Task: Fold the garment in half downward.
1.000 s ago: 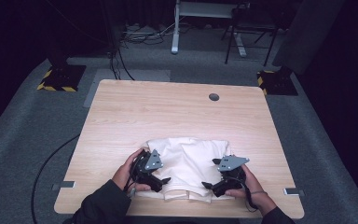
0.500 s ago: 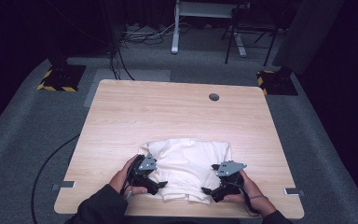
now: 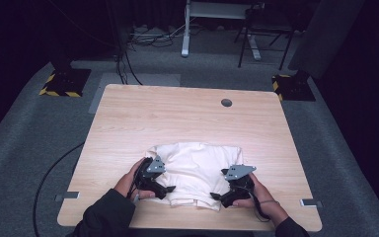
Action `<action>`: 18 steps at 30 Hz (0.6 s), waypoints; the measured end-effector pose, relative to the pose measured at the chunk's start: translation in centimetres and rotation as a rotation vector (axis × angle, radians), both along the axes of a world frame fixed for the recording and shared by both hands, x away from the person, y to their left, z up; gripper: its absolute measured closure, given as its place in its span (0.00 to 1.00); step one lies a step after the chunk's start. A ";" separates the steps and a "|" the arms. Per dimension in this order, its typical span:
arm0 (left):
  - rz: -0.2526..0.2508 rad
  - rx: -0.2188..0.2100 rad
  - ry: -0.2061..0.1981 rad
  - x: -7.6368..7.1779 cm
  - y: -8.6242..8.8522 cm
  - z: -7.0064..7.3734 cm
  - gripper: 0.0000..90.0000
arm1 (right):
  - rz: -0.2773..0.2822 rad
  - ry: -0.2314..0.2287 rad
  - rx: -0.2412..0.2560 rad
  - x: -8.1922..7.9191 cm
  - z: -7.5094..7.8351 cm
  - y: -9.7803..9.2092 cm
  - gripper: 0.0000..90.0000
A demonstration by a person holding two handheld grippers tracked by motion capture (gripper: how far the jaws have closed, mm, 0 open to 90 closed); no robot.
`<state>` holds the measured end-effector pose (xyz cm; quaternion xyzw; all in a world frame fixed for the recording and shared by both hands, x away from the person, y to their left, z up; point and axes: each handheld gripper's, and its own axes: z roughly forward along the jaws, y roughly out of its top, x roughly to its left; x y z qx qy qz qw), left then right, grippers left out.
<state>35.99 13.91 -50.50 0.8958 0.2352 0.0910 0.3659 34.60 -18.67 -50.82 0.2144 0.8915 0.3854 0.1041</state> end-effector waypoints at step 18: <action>0.044 0.003 0.001 2.7 0.7 0.0 0.07 | 0.010 0.007 -0.016 3.8 0.2 1.0 0.05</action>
